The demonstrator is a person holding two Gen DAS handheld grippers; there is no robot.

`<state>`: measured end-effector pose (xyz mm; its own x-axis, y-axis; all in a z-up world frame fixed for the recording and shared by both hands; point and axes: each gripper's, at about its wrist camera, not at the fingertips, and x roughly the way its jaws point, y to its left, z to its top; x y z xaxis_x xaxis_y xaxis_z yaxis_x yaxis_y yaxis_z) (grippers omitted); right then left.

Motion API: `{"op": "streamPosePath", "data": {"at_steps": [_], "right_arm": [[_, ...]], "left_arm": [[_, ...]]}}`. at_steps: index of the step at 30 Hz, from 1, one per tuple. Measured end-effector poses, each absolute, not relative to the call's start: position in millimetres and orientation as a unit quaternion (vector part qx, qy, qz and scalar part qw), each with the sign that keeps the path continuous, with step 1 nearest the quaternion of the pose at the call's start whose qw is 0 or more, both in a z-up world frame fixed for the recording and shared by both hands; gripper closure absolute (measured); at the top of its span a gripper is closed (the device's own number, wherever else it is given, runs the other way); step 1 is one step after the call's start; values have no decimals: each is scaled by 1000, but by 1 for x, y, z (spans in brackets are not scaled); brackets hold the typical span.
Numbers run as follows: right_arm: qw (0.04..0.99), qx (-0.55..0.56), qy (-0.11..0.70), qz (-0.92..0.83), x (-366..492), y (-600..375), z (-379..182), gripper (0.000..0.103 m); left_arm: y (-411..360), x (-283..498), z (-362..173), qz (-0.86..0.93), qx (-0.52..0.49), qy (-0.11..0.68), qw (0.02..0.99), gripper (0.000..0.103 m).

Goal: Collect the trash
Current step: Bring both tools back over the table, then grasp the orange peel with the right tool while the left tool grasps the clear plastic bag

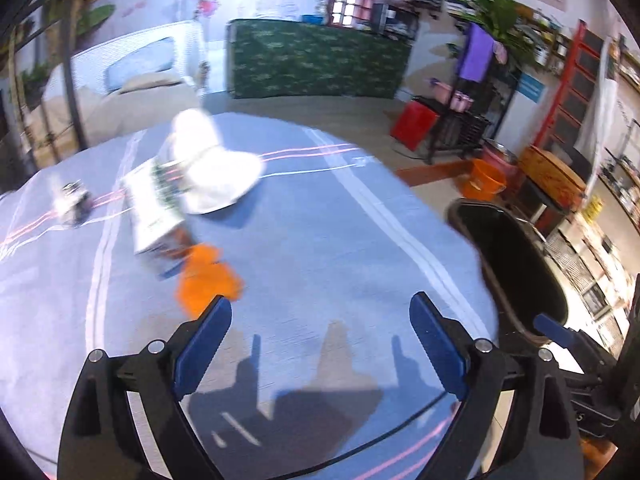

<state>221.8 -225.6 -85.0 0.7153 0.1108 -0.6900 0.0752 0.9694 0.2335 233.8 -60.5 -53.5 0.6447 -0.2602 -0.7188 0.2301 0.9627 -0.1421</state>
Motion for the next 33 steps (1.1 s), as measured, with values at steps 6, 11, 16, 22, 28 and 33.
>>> {"op": "streamPosePath", "data": {"at_steps": [6, 11, 16, 22, 28, 33], "right_arm": [[909, 110, 397, 58, 236, -184, -84, 20], [902, 74, 415, 93, 246, -142, -83, 20], [894, 43, 426, 129, 260, -102, -79, 20], [882, 7, 442, 161, 282, -62, -77, 20], [871, -27, 458, 176, 309, -22, -78, 20], [866, -43, 469, 171, 329, 0, -84, 20]], "left_arm": [[-11, 221, -56, -92, -29, 397, 913, 14], [38, 214, -58, -45, -59, 400, 913, 14], [72, 210, -58, -7, -59, 400, 915, 14], [104, 213, -63, 14, -70, 410, 909, 14], [116, 213, -68, 16, -79, 416, 906, 14], [120, 212, -72, 12, -78, 421, 904, 14]]}}
